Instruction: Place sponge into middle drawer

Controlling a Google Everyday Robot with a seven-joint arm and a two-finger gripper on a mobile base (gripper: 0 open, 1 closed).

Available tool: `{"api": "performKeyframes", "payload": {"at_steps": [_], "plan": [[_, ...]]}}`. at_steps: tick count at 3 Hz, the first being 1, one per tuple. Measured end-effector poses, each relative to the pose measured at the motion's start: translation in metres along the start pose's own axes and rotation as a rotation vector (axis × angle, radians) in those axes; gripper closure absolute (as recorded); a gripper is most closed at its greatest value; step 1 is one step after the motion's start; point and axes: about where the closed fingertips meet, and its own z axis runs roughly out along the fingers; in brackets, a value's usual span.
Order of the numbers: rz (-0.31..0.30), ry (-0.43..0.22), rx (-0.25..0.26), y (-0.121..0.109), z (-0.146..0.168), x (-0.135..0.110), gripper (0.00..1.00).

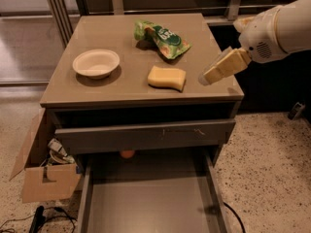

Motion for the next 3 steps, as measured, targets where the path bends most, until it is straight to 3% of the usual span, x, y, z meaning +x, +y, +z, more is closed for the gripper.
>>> {"api": "performKeyframes", "payload": {"at_steps": [1, 2, 3], "plan": [[-0.116, -0.1, 0.007, -0.038, 0.022, -0.008, 0.0], [-0.207, -0.127, 0.035, -0.053, 0.014, -0.019, 0.0], [-0.207, -0.127, 0.035, -0.052, 0.015, -0.02, 0.0]]}}
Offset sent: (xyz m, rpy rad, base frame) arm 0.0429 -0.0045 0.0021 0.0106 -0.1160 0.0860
